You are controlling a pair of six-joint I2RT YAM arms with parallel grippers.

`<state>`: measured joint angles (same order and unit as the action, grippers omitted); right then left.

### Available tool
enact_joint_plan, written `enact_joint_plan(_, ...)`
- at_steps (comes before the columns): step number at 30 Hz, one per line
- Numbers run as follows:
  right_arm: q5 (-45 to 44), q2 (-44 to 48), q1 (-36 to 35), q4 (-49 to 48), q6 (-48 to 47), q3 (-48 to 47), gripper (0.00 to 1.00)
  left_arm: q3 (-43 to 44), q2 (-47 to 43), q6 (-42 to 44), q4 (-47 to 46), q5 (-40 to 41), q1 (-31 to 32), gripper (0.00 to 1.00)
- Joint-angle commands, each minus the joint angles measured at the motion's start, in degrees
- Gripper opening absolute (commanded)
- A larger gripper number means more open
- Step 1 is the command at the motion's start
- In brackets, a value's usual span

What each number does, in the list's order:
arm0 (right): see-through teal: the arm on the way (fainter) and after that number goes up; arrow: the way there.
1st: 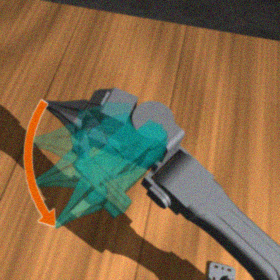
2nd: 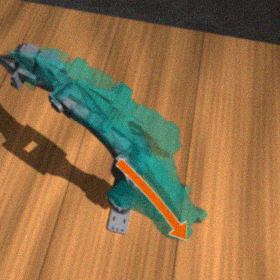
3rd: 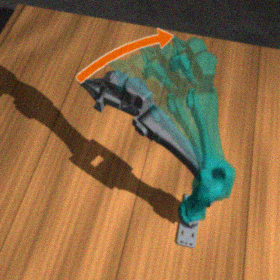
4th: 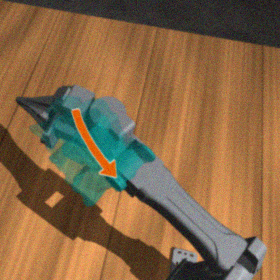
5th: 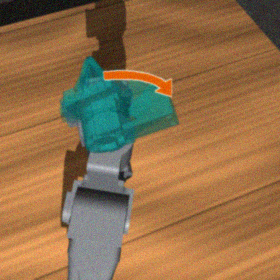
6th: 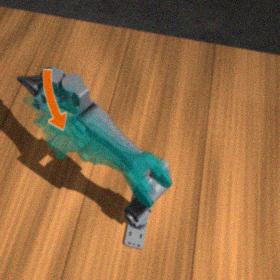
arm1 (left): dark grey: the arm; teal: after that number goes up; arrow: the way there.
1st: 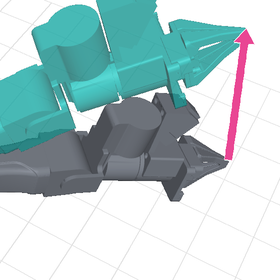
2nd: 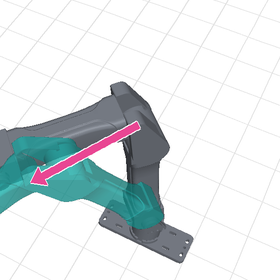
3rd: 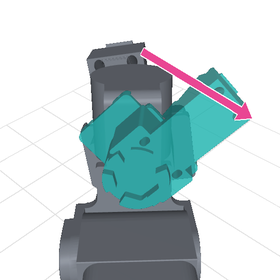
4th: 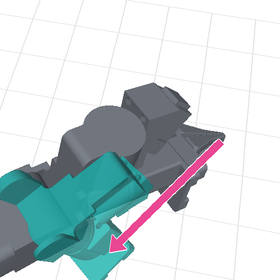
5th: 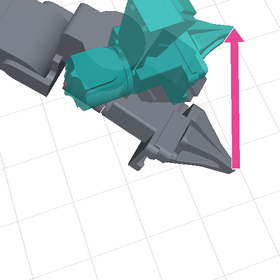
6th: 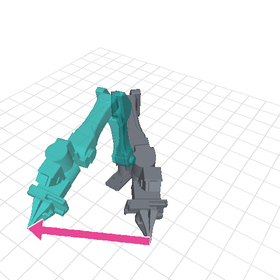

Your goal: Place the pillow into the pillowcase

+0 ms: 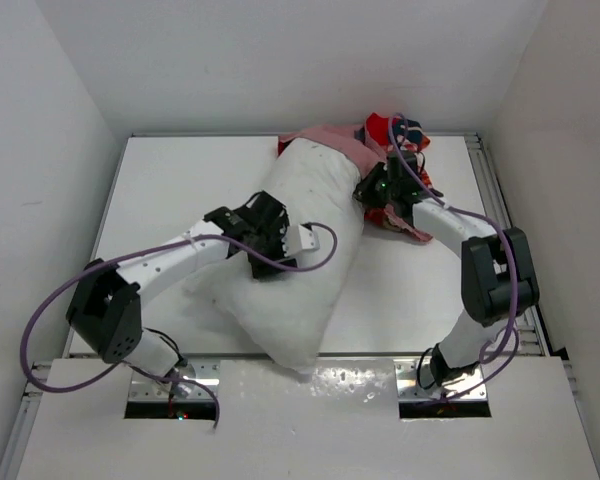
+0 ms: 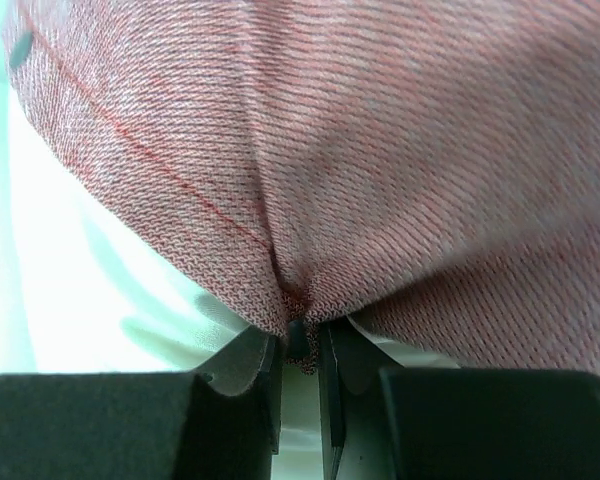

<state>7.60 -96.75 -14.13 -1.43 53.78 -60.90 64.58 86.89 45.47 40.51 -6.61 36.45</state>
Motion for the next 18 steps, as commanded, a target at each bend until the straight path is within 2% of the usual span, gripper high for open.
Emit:
enact_joint_plan(1, 6.3, -2.6, -5.5, -3.7, 0.6, -5.1, 0.0, -0.1, -2.4, -2.2, 6.5, -10.3, 7.5, 0.69)
enact_joint_plan(5, 6.3, -7.6, -9.5, -5.4, 0.9, -10.4, 0.0, 4.9, -5.3, -4.9, 9.8, -12.6, 11.4, 0.72)
enact_joint_plan(9, 8.2, -10.4, -10.9, -5.0, -0.4, -13.3, 0.0, 14.0, -5.6, -6.8, 14.1, -18.9, 9.3, 0.76)
enact_joint_plan(13, 8.4, -9.9, -11.8, -2.4, -5.0, -14.8, 0.0, 25.9, -3.7, -10.7, 12.9, -20.3, 1.1, 0.78)
enact_joint_plan(15, 8.0, -8.3, -11.7, -1.7, -6.7, -14.2, 0.01, 31.5, -2.3, -14.5, 10.7, -19.1, -5.4, 0.77)
enact_joint_plan(16, 7.7, -7.7, -11.3, -1.3, -7.6, -13.8, 0.03, 32.5, -0.8, -14.7, 8.5, -17.2, -9.1, 0.77)
enact_joint_plan(17, 7.7, -6.8, -11.1, -1.0, -8.0, -13.6, 0.05, 33.1, 0.1, -13.8, 7.5, -15.9, -10.2, 0.76)
enact_joint_plan(18, 7.8, -6.4, -10.4, -0.4, -8.4, -13.6, 0.08, 32.7, 1.7, -12.5, 5.2, -11.2, -11.0, 0.75)
